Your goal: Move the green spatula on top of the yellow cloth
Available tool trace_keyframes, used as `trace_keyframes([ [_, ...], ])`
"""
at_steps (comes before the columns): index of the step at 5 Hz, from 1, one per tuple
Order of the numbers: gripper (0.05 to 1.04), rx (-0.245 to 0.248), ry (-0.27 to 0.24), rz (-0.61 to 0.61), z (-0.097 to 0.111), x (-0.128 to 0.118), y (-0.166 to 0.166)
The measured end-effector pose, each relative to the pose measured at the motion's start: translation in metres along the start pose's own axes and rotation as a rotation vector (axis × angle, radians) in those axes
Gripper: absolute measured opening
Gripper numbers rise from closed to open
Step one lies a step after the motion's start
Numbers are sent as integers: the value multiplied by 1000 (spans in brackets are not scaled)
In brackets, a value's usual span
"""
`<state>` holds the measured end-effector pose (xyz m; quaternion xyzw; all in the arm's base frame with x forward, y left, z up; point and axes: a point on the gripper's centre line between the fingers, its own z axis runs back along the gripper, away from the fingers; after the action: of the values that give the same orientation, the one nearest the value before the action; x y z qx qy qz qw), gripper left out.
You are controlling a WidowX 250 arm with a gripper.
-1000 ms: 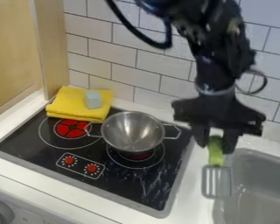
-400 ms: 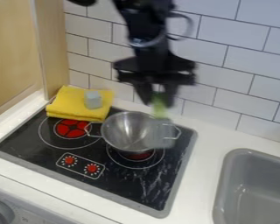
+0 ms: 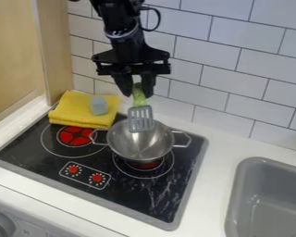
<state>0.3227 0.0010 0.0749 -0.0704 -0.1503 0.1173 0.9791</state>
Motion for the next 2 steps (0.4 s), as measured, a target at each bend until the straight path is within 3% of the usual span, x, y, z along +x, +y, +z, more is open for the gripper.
trace_keyframes([
  [2, 386, 104, 6, 78, -17, 26, 39],
])
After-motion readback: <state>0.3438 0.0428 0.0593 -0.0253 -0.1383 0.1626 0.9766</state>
